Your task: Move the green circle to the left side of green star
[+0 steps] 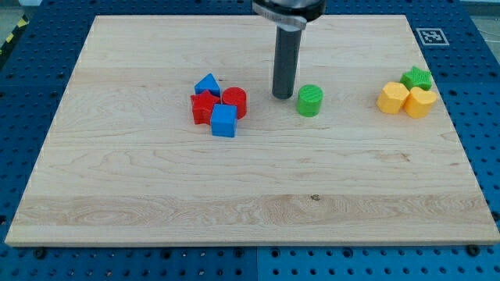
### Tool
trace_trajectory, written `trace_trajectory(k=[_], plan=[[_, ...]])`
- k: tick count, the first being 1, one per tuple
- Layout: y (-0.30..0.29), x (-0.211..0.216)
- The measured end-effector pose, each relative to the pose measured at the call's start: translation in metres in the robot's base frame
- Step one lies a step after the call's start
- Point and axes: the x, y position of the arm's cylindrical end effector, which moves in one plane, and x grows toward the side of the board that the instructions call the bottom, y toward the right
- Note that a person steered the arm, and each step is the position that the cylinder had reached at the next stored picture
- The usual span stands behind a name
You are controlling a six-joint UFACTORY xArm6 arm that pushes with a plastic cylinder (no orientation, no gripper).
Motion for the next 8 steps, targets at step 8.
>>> trace_trajectory(k=[8], plan=[[0.065, 0.01]])
